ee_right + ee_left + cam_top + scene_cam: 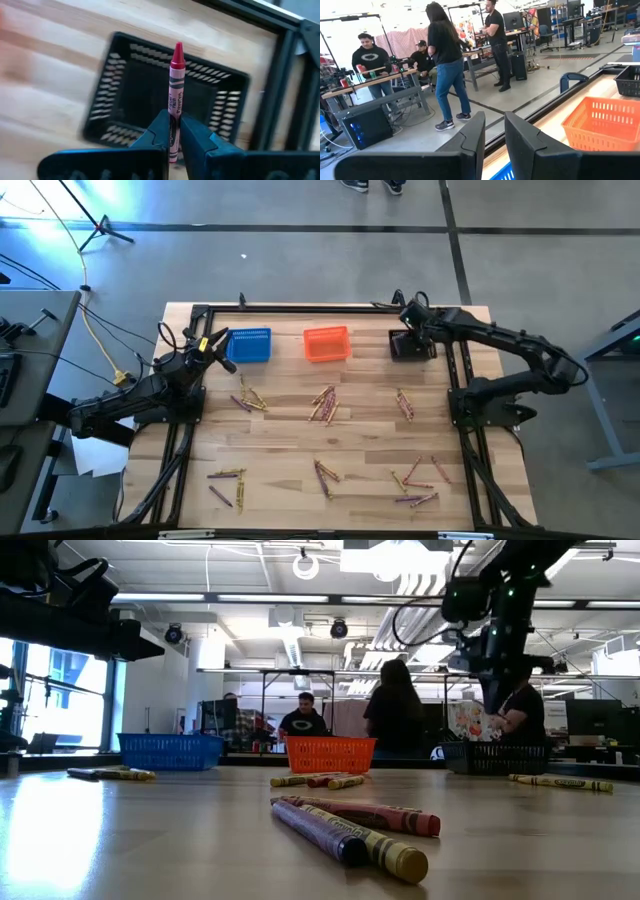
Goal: Sort crayons
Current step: Put the red crayon into the black bin, then put the yellow crayon into the orange bin
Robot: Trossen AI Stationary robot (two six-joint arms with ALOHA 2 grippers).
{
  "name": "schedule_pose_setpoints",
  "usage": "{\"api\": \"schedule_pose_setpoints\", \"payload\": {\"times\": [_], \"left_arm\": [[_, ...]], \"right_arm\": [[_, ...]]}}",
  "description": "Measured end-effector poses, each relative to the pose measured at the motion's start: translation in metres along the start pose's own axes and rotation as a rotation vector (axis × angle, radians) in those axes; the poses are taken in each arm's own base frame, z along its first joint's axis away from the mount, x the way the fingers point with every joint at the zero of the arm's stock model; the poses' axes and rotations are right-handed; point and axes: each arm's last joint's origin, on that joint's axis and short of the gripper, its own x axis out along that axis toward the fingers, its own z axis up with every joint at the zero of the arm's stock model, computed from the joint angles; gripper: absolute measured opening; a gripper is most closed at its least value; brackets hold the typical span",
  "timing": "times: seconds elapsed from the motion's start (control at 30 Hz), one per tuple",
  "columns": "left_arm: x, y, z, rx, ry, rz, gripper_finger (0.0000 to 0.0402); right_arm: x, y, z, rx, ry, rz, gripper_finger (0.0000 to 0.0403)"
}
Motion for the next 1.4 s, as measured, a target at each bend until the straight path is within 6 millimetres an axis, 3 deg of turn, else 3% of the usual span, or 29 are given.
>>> {"api": "schedule_pose_setpoints", "payload": {"times": [0.23,0.43,0.63,0.8,0.93,1.1,1.4], "left_arm": [[0.000,0.000,0.000,-0.001,-0.001,0.000,0.0060],[0.000,0.000,0.000,0.000,0.000,0.000,0.0060],[0.000,0.000,0.000,-0.001,0.000,0.000,0.0060],[0.000,0.000,0.000,-0.001,0.000,0.000,0.0060],[0.000,0.000,0.000,-0.001,0.000,0.000,0.0060],[0.000,0.000,0.000,0.000,0.000,0.000,0.0060],[0.000,0.000,0.000,0.000,0.000,0.000,0.0060]], "right_arm": [[0.025,-0.001,0.005,-0.083,0.119,0.002,0.0022],[0.029,0.001,0.006,-0.077,0.136,-0.004,0.0061],[-0.002,0.007,0.022,-0.021,0.151,0.034,0.0086],[-0.040,0.029,0.023,-0.046,0.208,0.188,0.0081],[-0.049,0.054,0.002,-0.101,0.242,0.228,0.0078],[-0.037,0.075,-0.038,-0.119,0.338,0.163,0.0078],[0.006,0.069,-0.091,-0.075,0.508,0.064,0.0078]]}}
